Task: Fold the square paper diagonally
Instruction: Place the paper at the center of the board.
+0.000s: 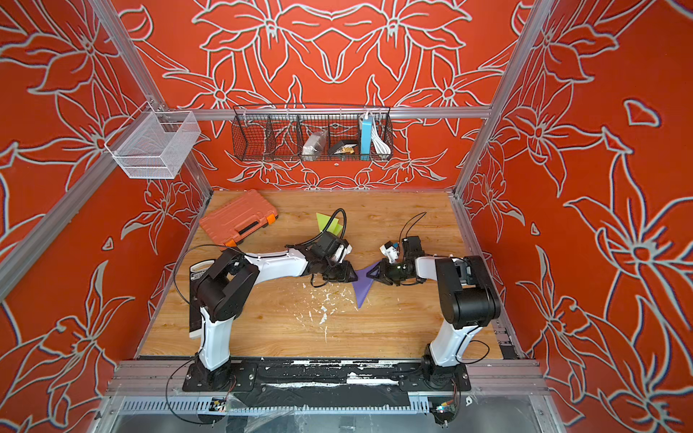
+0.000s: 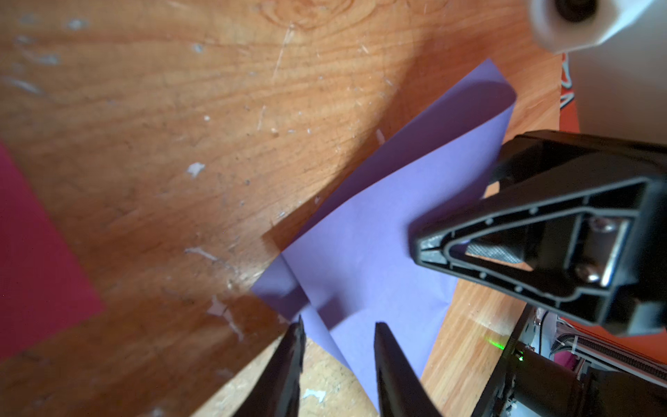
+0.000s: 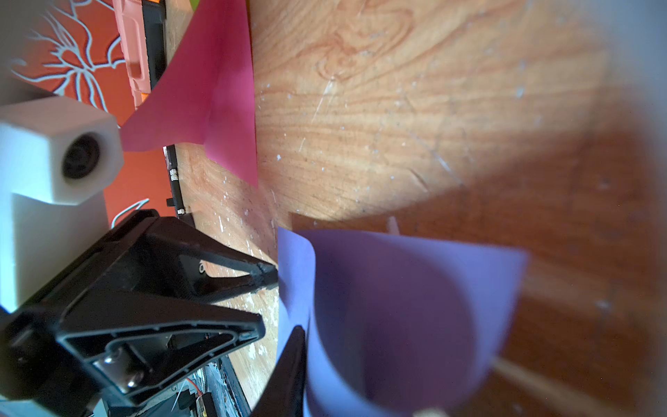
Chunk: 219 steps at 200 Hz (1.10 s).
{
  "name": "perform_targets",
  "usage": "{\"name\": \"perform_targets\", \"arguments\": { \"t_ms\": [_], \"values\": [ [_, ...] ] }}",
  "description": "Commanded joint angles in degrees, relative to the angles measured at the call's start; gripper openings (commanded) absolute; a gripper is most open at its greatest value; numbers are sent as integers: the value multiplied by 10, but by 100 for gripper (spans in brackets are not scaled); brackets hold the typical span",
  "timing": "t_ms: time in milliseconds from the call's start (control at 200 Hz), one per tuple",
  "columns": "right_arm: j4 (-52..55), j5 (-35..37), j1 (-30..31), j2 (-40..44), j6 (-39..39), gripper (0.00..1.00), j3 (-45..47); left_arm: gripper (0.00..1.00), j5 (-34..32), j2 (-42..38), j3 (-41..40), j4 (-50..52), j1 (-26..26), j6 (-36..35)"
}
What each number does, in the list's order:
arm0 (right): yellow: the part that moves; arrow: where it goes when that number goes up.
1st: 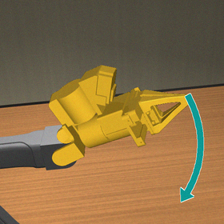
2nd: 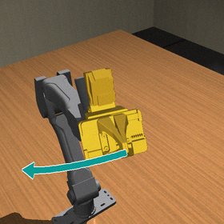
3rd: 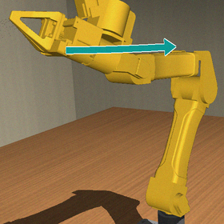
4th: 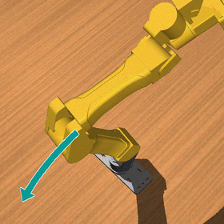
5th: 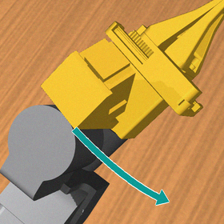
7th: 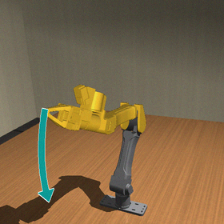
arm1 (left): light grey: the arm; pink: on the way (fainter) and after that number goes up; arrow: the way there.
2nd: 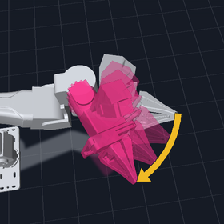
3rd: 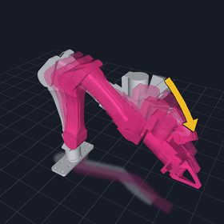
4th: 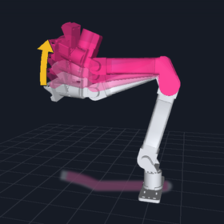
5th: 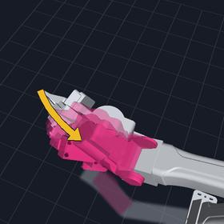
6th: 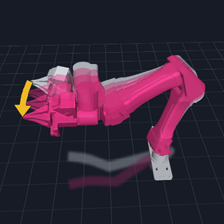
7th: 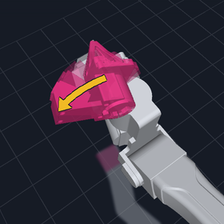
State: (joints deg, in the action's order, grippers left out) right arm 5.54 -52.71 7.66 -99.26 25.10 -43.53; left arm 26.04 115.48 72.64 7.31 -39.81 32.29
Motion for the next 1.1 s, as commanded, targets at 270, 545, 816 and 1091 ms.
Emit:
{"name": "perform_targets", "arguments": {
  "t_ms": [270, 545, 816, 1091],
  "values": [
    [-4, -17, -3, -1, 4, 25, 9, 30, 5, 17, -4, -8, -9, 4],
    [-12, -20, -3, -3, 10, 27, 12, 21, 9, 19, -13, -38, -13, 18],
    [-24, -17, -3, -11, 25, 32, 14, 8, 7, 25, -21, -51, -18, 22],
    [-57, -21, -3, -22, 52, 45, 27, 0, 10, 31, -26, -60, -22, 23]
  ]
}}
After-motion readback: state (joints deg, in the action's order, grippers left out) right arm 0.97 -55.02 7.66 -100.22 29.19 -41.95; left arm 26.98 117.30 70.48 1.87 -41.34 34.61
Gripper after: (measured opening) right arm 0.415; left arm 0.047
